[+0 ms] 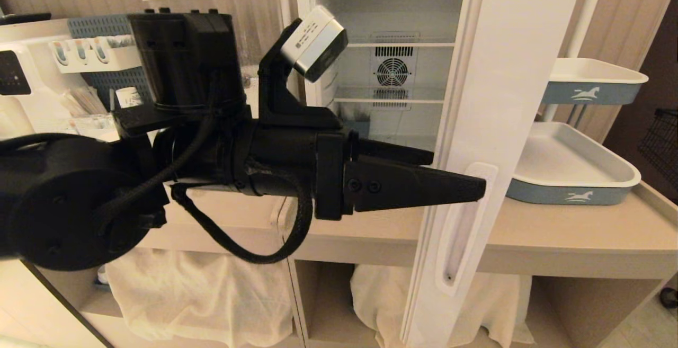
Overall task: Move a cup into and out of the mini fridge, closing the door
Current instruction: Open the freezer door
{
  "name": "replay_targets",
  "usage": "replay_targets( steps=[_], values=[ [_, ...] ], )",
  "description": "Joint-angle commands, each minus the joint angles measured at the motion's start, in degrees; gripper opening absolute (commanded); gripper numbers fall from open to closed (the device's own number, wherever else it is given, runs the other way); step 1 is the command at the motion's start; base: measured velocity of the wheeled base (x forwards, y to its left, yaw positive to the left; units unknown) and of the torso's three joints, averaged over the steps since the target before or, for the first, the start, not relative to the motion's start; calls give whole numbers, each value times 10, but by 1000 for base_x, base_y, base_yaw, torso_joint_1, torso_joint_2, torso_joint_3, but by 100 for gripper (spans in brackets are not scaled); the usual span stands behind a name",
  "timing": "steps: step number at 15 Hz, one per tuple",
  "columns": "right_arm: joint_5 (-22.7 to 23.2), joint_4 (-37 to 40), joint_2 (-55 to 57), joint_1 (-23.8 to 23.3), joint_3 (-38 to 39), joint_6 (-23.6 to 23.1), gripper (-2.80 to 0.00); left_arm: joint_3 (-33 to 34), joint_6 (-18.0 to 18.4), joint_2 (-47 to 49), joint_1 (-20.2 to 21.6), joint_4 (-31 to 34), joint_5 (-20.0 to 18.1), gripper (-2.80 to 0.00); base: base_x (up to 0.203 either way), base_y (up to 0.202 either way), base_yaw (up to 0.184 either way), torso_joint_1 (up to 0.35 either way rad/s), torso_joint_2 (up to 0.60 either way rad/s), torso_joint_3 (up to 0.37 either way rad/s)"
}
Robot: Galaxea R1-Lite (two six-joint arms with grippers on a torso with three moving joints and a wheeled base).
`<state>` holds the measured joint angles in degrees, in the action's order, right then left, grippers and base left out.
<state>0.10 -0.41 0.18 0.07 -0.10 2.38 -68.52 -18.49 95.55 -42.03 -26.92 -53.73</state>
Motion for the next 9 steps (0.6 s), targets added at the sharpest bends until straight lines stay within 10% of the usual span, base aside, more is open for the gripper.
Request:
replay_targets(
  steps=[1, 9],
  values=[
    [0, 0, 1, 0, 0, 0, -280, -13, -26, 1, -19, -3, -1, 0, 0, 0, 0, 0, 0, 0],
    [0, 0, 1, 0, 0, 0, -280, -37, -109, -22, -154, -4, 45, 0, 0, 0, 0, 0, 0, 0]
  ],
)
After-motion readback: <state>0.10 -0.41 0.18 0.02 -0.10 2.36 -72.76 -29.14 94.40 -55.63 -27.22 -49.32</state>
